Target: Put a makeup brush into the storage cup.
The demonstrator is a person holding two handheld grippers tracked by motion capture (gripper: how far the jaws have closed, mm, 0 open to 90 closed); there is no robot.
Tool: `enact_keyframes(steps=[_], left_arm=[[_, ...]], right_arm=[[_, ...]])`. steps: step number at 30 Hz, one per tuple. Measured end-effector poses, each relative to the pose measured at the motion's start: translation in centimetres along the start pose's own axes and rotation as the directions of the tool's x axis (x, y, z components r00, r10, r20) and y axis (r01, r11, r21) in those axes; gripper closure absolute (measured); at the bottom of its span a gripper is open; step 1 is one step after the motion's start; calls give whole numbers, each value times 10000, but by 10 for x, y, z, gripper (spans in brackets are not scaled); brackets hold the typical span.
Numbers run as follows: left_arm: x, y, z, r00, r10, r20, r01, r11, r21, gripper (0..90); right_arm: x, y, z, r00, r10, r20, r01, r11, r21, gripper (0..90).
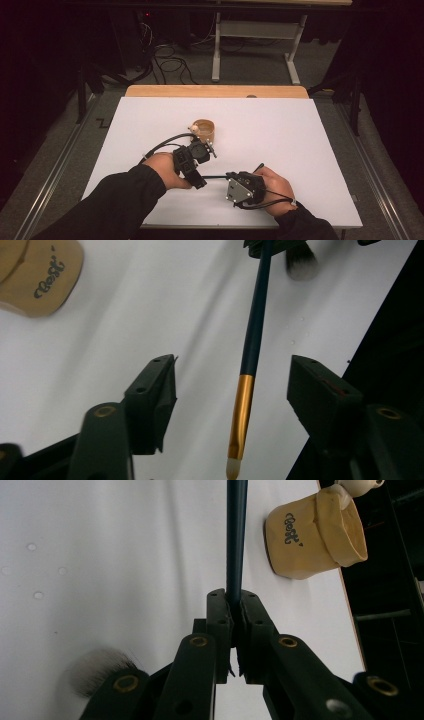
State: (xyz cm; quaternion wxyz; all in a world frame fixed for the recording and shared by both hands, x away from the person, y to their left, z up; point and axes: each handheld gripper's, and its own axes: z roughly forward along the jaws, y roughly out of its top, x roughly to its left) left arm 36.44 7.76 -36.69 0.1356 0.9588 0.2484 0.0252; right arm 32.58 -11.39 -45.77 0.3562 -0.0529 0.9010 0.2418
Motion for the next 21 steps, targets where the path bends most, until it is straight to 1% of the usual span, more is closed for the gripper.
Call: enact_keyframes(steps=[2, 4, 6, 9, 10, 11, 12, 13, 14, 16, 18, 21], left_arm=[[1, -1, -1, 9999, -78, -82, 77, 10000, -52, 300], [2, -1, -1, 9998, -205, -62, 204, 9997, -93, 270], [3, -3, 0, 9998, -213, -61, 213, 9997, -74, 256], [4, -5, 3, 9997, -258, -51, 258, 9996, -67, 248], [4, -6, 3, 9995, -309, -60, 309, 9995, -93, 246], [4, -7, 3, 9995, -327, -41, 327, 9994, -101, 244], [5, -8, 3, 9994, -352, -21, 352, 9993, -107, 244], [5, -8, 2, 9993, -376, -45, 375, 9992, -97, 244], [6, -9, 2, 9991, -412, -53, 411, 9991, -108, 244], [8, -12, 2, 9991, -420, -63, 419, 9991, -96, 244], [10, -15, 2, 9988, -485, -97, 484, 9988, -118, 244], [14, -21, 4, 9976, -685, -132, 682, 9975, -183, 244]], right_arm=[[0, 0, 0, 10000, 3, -6, -3, 10000, 2, 869], [0, -1, 1, 10000, -2, -30, 2, 10000, 55, 869], [1, -1, 1, 10000, -34, -32, 35, 10000, 78, 869], [1, -3, 1, 10000, -5, -64, 6, 9999, 173, 869], [1, -4, 2, 10000, -80, -38, 81, 9998, 169, 869], [0, -4, 2, 10000, -64, -52, 65, 9997, 221, 869], [1, -5, 1, 10000, 60, -52, -59, 9997, 247, 869], [0, -6, 2, 10000, -15, -20, 16, 9997, 231, 868], [1, -7, 1, 9998, 160, -81, -158, 9994, 311, 869], [0, -8, 1, 9999, 93, -67, -91, 9995, 299, 868], [0, -9, 1, 9998, 176, -18, -175, 9992, 355, 868], [-2, -13, -1, 9998, 172, 91, -176, 9989, 438, 868]])
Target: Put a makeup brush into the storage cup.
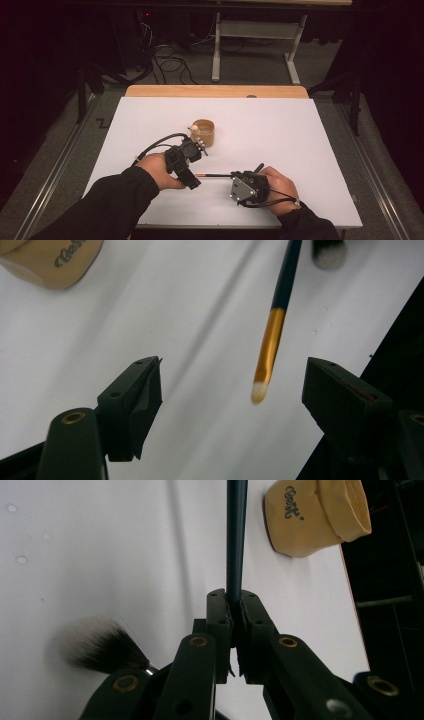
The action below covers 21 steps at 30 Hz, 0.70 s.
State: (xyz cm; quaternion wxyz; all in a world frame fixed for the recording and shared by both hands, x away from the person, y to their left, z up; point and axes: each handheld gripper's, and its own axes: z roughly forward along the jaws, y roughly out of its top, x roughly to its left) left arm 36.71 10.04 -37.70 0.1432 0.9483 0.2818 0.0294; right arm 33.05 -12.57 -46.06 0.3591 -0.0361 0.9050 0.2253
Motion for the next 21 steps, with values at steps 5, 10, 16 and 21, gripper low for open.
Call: enact_keyframes(steps=[5, 10, 16, 21], left_arm=[[9, -9, 3, 9998, -198, -72, 199, 9998, 62, 244], [18, -19, 4, 9987, -486, -133, 484, 9987, -131, 247], [27, -32, 15, 9954, -947, -120, 941, 9946, -444, 259], [33, -41, 23, 9884, -1519, 67, 1518, 9829, -1039, 257]], right_arm=[[-6, -8, -2, 9998, 101, 173, -103, 9999, 83, 868], [-8, -16, -4, 9989, 328, 334, -339, 9989, 319, 867], [-12, -24, -7, 9968, 661, 458, -680, 9968, 417, 867], [-14, -27, -9, 9955, 746, 586, -771, 9962, 410, 867]])
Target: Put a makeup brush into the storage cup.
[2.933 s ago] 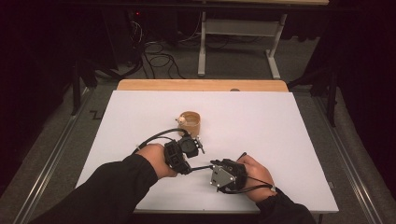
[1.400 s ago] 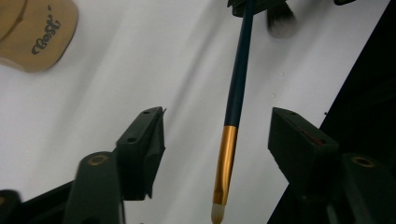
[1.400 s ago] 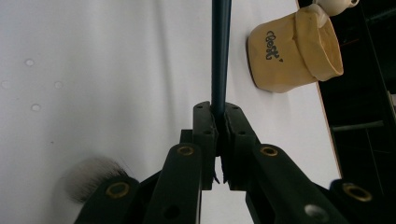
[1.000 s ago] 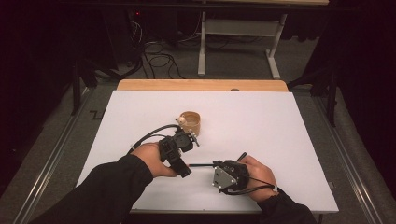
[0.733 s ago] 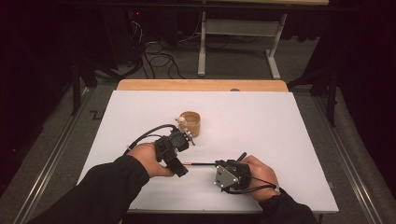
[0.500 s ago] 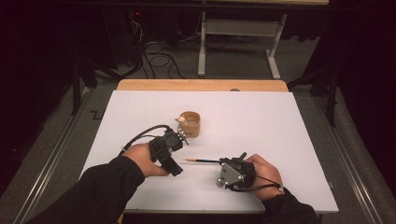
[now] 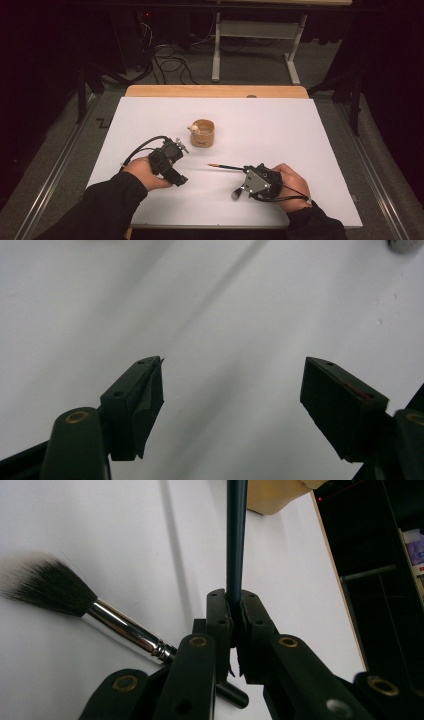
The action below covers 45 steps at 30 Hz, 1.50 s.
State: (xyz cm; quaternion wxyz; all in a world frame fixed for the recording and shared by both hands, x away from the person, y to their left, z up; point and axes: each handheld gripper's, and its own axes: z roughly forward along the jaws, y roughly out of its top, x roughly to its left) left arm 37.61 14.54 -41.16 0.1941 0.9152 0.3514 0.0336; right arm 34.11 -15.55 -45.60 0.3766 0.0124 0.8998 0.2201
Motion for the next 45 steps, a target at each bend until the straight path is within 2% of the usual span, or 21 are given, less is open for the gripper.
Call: enact_keyframes(steps=[3, 7, 9, 11, 14, 16, 19, 20, 21, 23, 24, 27, 28, 30, 36, 39, 42, 45], left_arm=[[3, -6, 3, 9993, -328, -164, 320, 9984, -476, 252], [7, -18, 3, 9966, -756, -328, 701, 9869, -1452, 246], [7, -23, 6, 9950, -866, -490, 771, 9821, -1716, 246], [7, -27, 8, 9937, -1027, -447, 925, 9777, -1887, 245], [6, -31, 13, 9902, -1059, -906, 861, 9760, -1998, 247], [6, -34, 14, 9877, -1315, -850, 1084, 9661, -2343, 255], [5, -38, 16, 9850, -1388, -1028, 1069, 9573, -2688, 267], [6, -40, 17, 9857, -1394, -948, 1079, 9537, -2809, 265], [7, -42, 18, 9857, -1492, -784, 1194, 9465, -2996, 261], [9, -46, 19, 9844, -1632, -664, 1327, 9346, -3299, 260], [10, -48, 20, 9842, -1658, -619, 1357, 9316, -3371, 260], [13, -53, 22, 9821, -1809, -525, 1487, 9157, -3734, 259], [14, -54, 23, 9820, -1810, -548, 1476, 9146, -3765, 259], [16, -57, 25, 9794, -1964, -465, 1634, 9070, -3881, 257], [21, -63, 33, 9757, -2162, -348, 1841, 8957, -4047, 259], [21, -66, 35, 9728, -2272, -449, 1856, 8809, -4353, 266], [19, -68, 38, 9760, -2120, -505, 1701, 8857, -4321, 260], [19, -71, 39, 9738, -2264, -225, 1923, 8720, -4501, 260]], right_arm=[[-3, -1, -1, 10000, 35, 21, -35, 10000, 19, 866], [-4, -4, -2, 9999, 153, 81, -153, 9999, 10, 865], [-4, -5, -2, 9998, 153, 108, -153, 9999, 42, 865], [-4, -5, -2, 9997, 196, 108, -197, 9998, 49, 865], [-5, -6, -1, 9993, 329, 162, -331, 9994, 82, 866], [-5, -6, -2, 9994, 321, 156, -323, 9994, 98, 865], [-5, -6, -2, 9993, 341, 182, -342, 9994, 69, 865], [-5, -6, -2, 9992, 353, 177, -354, 9993, 69, 865], [-5, -6, -2, 9992, 361, 163, -363, 9993, 92, 865], [-5, -6, -2, 9992, 370, 147, -372, 9992, 109, 865], [-5, -7, -1, 9992, 384, 146, -385, 9992, 58, 865], [-5, -7, -2, 9991, 380, 173, -380, 9993, 28, 865], [-5, -7, -2, 9991, 392, 171, -392, 9992, 24, 865], [-4, -7, -1, 9991, 394, 158, -394, 9992, 16, 865], [-2, -7, 0, 9988, 469, 146, -470, 9989, 87, 865], [-1, -8, 0, 9983, 559, 170, -560, 9984, 80, 863], [2, -10, 2, 9982, 574, 154, -575, 9983, 99, 863], [3, -10, 2, 9981, 593, 133, -595, 9982, 125, 863]])
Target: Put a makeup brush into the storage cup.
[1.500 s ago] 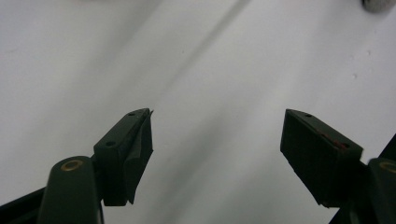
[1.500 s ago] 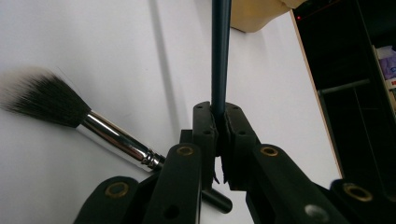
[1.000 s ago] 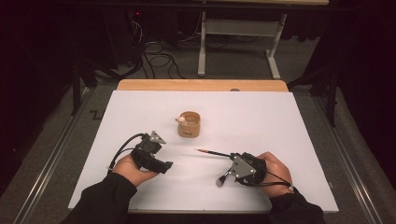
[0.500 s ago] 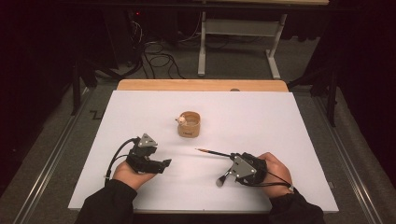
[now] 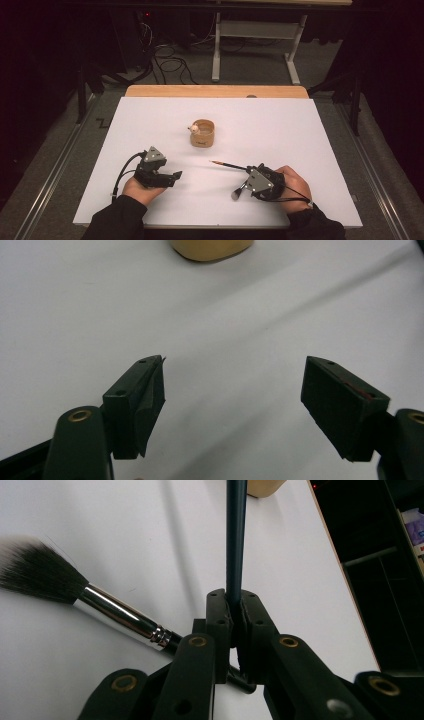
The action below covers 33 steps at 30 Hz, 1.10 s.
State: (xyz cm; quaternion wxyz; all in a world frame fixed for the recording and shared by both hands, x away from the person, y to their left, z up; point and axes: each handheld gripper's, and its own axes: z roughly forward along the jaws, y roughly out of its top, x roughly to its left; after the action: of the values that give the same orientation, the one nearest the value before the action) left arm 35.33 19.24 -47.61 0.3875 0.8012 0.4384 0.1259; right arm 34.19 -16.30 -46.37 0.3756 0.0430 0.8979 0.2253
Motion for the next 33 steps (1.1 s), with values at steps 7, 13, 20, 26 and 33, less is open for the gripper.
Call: enact_keyframes(steps=[7, 13, 20, 26, 33], left_arm=[[-3, -3, 2, 9995, 110, 299, -99, 9993, -351, 222], [-2, -3, 1, 9995, 150, 288, -134, 9983, -573, 194], [2, -4, -4, 9998, 91, 203, -64, 9914, -1311, 185], [5, -5, -7, 9998, 222, 14, -217, 9847, -1727, 185], [6, -6, -8, 9997, 223, -87, -235, 9810, -1924, 167]], right_arm=[[3, 0, 0, 9997, 224, 23, -224, 9997, -67, 864], [4, -1, -1, 9967, 808, -119, -809, 9966, -141, 863], [0, -6, 1, 9815, 1896, -272, -1906, 9809, -390, 864], [-3, -8, -1, 9674, 2511, -315, -2526, 9659, -573, 863], [-7, -12, -4, 9431, 3294, -459, -3324, 9381, -974, 863]])
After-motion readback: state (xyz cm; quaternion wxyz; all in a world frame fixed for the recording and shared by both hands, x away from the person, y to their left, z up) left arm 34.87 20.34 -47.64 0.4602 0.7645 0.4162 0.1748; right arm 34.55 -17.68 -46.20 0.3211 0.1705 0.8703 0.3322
